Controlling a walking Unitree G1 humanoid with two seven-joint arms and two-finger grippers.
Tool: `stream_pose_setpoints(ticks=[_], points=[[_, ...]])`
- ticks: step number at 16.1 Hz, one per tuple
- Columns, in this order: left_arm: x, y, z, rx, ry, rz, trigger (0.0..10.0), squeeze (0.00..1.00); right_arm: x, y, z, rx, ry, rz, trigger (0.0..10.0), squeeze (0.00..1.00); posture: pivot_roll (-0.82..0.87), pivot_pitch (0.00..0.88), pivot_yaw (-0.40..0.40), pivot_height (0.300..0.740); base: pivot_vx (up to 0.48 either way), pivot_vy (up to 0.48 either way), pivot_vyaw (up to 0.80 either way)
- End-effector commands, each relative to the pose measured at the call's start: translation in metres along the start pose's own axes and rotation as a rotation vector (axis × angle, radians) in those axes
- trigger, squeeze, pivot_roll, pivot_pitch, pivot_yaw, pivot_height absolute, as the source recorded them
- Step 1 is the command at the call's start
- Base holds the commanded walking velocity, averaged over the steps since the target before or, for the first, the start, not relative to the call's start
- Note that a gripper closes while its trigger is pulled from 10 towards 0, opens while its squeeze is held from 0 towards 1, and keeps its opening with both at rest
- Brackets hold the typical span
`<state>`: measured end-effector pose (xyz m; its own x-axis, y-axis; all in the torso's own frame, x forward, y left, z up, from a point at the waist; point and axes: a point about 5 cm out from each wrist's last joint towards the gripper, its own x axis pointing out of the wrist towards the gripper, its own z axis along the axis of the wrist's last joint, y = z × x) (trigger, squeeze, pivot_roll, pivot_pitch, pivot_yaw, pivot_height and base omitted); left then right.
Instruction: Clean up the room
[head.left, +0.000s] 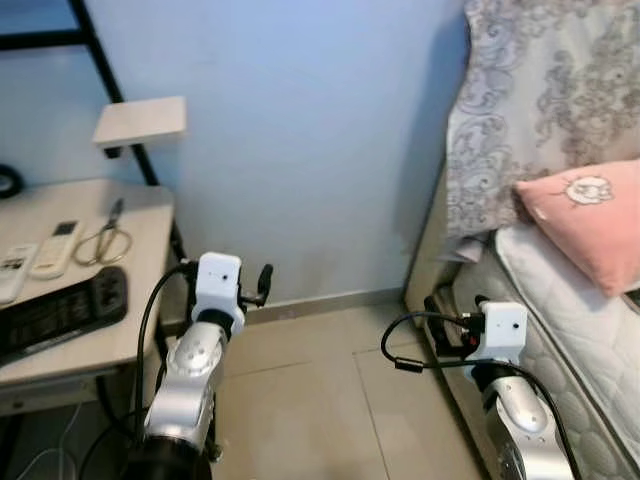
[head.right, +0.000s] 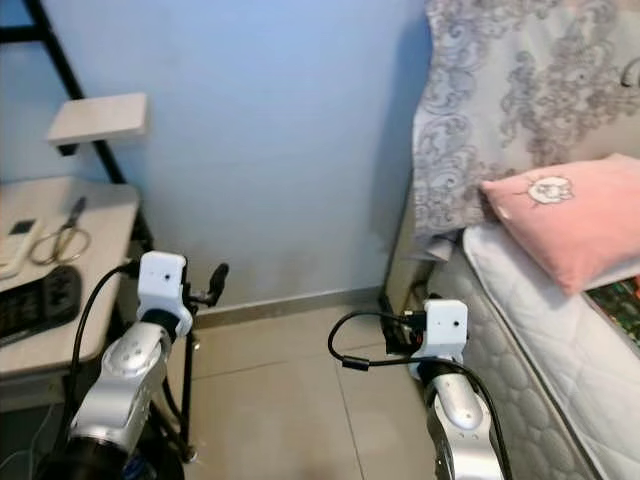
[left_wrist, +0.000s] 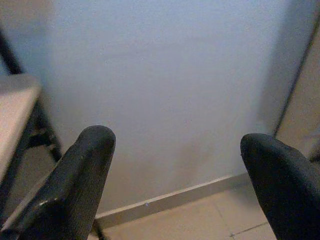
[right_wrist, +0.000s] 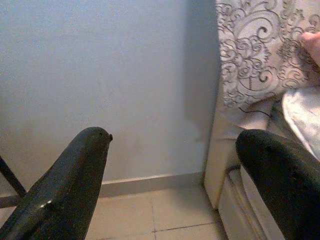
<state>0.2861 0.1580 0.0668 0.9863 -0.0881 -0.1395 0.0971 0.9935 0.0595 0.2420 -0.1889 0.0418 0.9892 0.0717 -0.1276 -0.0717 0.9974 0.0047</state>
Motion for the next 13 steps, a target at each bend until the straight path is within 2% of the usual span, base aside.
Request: stream_pose_setpoints(ticks=[1,3,4,6,8,9,10,11,12,13], points=[[-0.007,0.005,0.002,-0.008,-0.008,0.020,10.0,0.00,-0.004,-0.001,0.003,-0.001,-0.004,0.005,10.0,0.00,-0.05,0.000,0.031,0.740,0.000,0.000,0.00],[-0.034,0.003,-0.007,0.036,-0.018,-0.106,10.0,0.00,-0.022,-0.002,0.004,0.001,-0.001,0.026,10.0,0.00,-0.05,0.000,0.027,0.740,0.000,0.000,0.00],[-0.042,0.002,-0.009,0.042,-0.034,-0.171,10.0,0.00,-0.031,-0.004,0.002,0.009,0.011,0.023,10.0,0.00,-0.05,0.000,0.023,0.740,0.000,0.000,0.00],[-0.045,0.003,-0.010,0.028,-0.044,-0.182,10.0,0.00,-0.042,-0.007,0.000,-0.003,0.025,0.008,10.0,0.00,-0.05,0.000,0.025,0.740,0.000,0.000,0.00],[-0.047,-0.005,-0.009,-0.046,-0.069,-0.122,10.0,0.00,-0.049,-0.006,0.003,-0.001,0.023,-0.006,10.0,0.00,-0.05,0.000,0.028,0.740,0.000,0.000,0.00],[-0.052,-0.026,-0.010,-0.111,-0.074,-0.073,10.0,0.00,-0.051,-0.005,0.006,0.001,0.023,-0.007,10.0,0.00,-0.06,0.000,0.024,0.740,0.000,0.000,0.00],[-0.053,-0.037,-0.011,-0.122,-0.073,-0.067,10.0,0.00,-0.050,-0.006,0.007,0.001,0.027,-0.012,10.0,0.00,-0.06,0.000,0.019,0.740,0.000,0.000,0.00],[-0.054,-0.041,-0.012,-0.123,-0.070,-0.071,10.0,0.00,-0.050,-0.006,0.007,-0.001,0.029,-0.014,10.0,0.00,-0.06,0.000,0.017,0.740,0.000,0.000,0.00],[-0.059,-0.061,-0.015,-0.122,-0.061,-0.081,10.0,0.00,-0.050,-0.007,0.008,-0.013,0.035,-0.014,10.0,0.00,-0.06,0.000,0.015,0.740,0.000,0.000,0.00],[-0.059,-0.061,-0.015,-0.122,-0.061,-0.081,10.0,0.00,-0.050,-0.007,0.008,-0.013,0.035,-0.014,10.0,0.00,-0.06,0.000,0.015,0.740,0.000,0.000,0.00]])
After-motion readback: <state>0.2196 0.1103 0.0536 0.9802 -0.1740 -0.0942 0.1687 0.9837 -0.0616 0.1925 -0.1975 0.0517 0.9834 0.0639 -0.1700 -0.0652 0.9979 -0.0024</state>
